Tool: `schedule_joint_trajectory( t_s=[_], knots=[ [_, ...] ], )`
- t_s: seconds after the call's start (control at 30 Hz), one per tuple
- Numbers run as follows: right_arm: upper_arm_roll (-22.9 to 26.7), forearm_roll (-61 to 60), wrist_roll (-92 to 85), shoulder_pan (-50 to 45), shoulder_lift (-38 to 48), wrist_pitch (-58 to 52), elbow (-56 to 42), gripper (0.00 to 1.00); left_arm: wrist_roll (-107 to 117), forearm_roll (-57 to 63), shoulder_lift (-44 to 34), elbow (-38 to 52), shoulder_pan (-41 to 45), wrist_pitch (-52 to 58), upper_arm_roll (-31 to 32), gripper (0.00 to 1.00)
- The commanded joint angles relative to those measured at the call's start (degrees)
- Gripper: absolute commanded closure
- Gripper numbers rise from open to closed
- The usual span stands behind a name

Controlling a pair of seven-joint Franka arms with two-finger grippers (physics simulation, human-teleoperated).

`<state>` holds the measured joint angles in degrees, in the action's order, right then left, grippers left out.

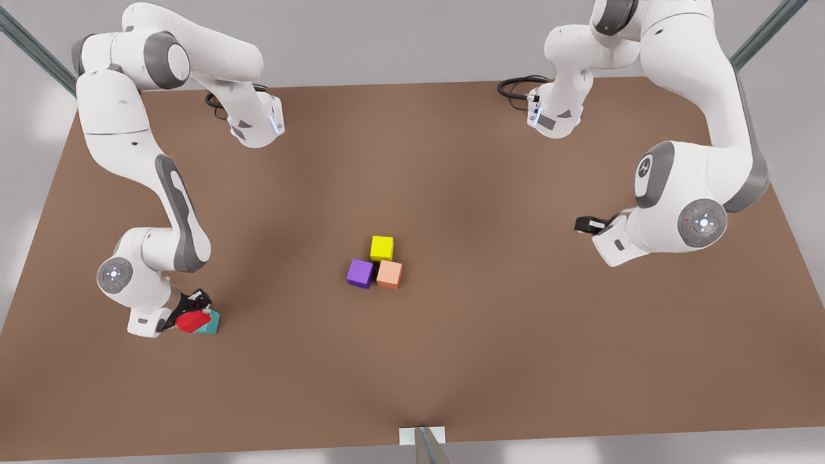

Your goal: Pick up red wooden cube and pass to hand red wooden cube and place in blue wooden cube

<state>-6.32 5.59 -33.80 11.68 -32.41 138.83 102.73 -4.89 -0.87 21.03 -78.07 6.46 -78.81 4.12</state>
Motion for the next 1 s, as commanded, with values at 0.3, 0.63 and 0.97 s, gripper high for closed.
schedule_joint_trajectory(
  t_s=[0.3, 0.63, 0.97],
  knots=[
    [0.0, -0.3, 11.2, -0.1, -0.1, 0.4, -0.6, 0.00, 1.6, 0.0, 0.1, 0.0, -0.2, 1.2, 0.0, 0.00],
    [-0.9, -3.5, 11.2, -0.6, 5.7, -12.1, -2.0, 0.00, 1.7, 0.2, 0.1, 0.2, -0.3, 1.2, 0.0, 0.00],
    [-0.6, -0.5, 48.0, -7.7, 10.0, -64.2, -31.6, 0.00, 1.6, 0.3, -0.1, 0.2, -0.2, 1.4, -0.1, 0.00]
  ],
)
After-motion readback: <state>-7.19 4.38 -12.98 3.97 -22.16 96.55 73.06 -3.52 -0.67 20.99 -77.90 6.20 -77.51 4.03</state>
